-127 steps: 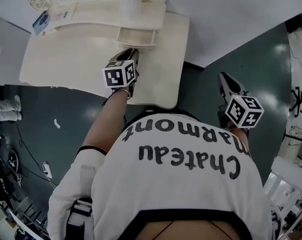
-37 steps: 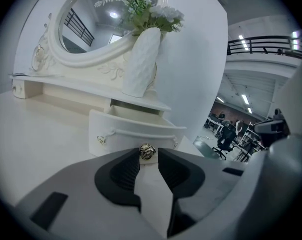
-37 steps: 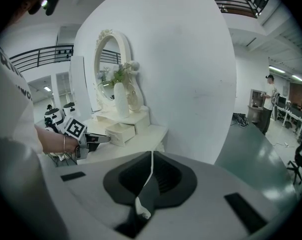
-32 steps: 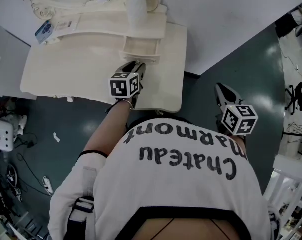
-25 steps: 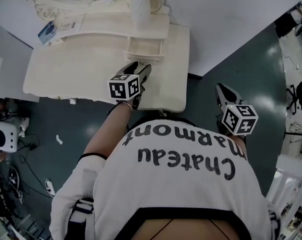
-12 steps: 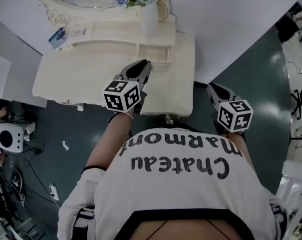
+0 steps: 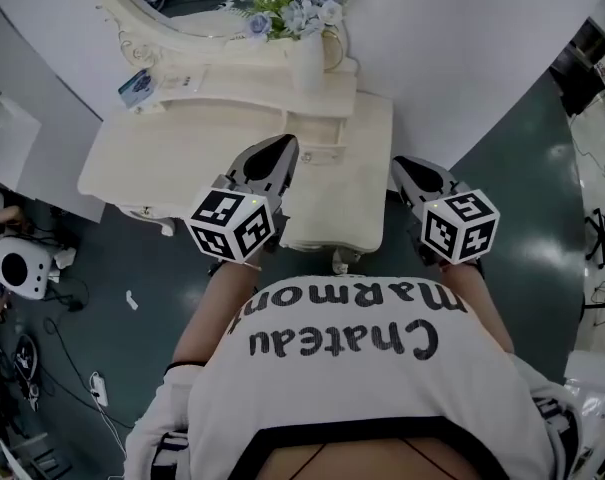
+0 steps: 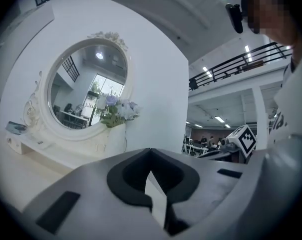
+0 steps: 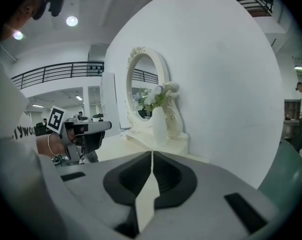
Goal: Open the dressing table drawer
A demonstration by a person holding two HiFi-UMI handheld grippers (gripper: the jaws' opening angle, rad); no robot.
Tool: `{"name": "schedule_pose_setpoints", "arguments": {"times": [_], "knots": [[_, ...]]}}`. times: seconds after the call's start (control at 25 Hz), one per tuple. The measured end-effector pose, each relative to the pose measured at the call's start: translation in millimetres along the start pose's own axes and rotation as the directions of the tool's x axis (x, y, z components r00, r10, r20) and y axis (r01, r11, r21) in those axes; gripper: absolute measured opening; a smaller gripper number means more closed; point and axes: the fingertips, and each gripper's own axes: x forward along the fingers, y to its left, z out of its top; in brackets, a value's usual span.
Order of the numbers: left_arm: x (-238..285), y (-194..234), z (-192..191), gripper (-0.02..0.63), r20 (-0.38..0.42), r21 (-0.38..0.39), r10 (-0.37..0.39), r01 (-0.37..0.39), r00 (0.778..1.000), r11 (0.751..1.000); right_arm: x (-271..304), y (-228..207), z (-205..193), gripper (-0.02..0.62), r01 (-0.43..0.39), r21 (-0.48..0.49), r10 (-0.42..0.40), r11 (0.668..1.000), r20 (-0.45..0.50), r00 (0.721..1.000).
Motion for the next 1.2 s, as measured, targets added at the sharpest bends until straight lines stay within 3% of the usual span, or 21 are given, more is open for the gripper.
{"name": "schedule_pose_setpoints", "arguments": {"times": [0.16, 0.32, 0.44, 0.68, 1.2], "knots": [[-18, -15, 24, 0.023, 0.07, -0.017, 0.03, -0.028, 0.997, 0.999, -8, 13, 33, 0.028, -0.063, -0.003, 0.063, 0.998, 0.106, 0.992], [-33, -38, 39, 0.023, 0.143, -0.034, 0.078, -0.074, 0.987, 0.997, -29, 14, 67, 0.028, -0.136, 0.08, 0.111, 0.987, 0.257, 0.96], [-42, -56, 40, 0.023, 0.169, -0.046, 0.12, -0.114, 0.978, 0.992, -45, 16, 77, 0.028, -0.177, 0.104, 0.139, 0.979, 0.304, 0.943], [-56, -85, 34, 0.023, 0.176, -0.052, 0.194, -0.188, 0.965, 0.981, -64, 27, 66, 0.028, -0.201, -0.001, 0.193, 0.98, 0.279, 0.941], [-93, -157, -5, 0.023, 0.167, -0.081, 0.262, -0.252, 0.95, 0.964, -118, 29, 15, 0.028, -0.245, -0.021, 0.244, 0.969, 0.224, 0.944]]}}
